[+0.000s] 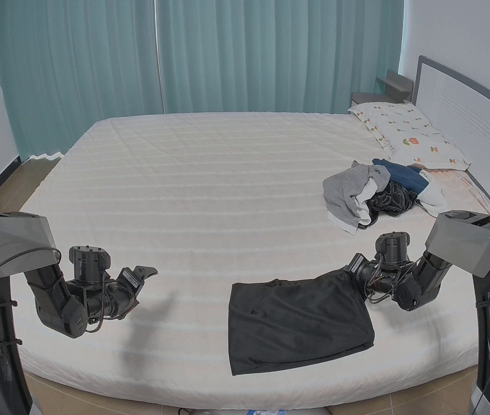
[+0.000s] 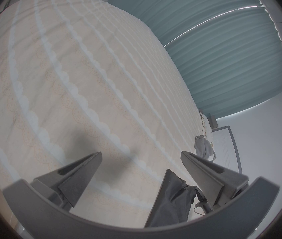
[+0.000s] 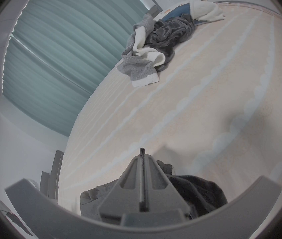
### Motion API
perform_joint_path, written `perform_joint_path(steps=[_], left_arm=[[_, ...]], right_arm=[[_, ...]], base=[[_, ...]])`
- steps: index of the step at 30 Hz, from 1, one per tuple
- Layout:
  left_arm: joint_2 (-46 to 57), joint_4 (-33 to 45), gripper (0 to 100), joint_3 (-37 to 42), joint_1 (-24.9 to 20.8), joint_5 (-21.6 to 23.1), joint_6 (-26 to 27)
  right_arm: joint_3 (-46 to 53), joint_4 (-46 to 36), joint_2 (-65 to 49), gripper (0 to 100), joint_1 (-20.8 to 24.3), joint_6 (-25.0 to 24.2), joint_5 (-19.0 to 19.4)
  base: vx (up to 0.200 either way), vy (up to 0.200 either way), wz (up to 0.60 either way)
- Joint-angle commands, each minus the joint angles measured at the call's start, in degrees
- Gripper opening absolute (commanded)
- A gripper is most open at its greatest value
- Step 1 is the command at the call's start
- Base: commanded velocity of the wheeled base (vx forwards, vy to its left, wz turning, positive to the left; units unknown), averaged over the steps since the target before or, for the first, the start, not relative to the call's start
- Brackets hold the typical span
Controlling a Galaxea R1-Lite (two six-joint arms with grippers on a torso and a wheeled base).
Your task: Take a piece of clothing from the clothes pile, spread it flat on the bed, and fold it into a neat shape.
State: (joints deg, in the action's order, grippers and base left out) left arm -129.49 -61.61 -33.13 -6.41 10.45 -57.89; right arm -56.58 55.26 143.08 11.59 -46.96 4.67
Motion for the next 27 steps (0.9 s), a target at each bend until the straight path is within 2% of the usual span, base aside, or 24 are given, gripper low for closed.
perform_joint_path(steps=[1, 7, 27], left_arm=[[-0.2, 0.0, 100, 0.0, 0.0, 0.0, 0.0], [-0.2, 0.0, 100, 0.0, 0.0, 0.0, 0.0], [-0.2, 0.0, 100, 0.0, -0.1, -0.3, 0.0]], right_arm=[[0.7, 0.4, -0.8, 0, -0.8, -1.2, -0.1], [1.9, 1.8, -1.1, 0, -2.9, -1.7, 0.0], [3.8, 2.0, -1.2, 0, -3.7, -1.8, -0.2]], base=[[0.0, 0.0, 0.0], [0.0, 0.0, 0.0], [0.0, 0.0, 0.0]])
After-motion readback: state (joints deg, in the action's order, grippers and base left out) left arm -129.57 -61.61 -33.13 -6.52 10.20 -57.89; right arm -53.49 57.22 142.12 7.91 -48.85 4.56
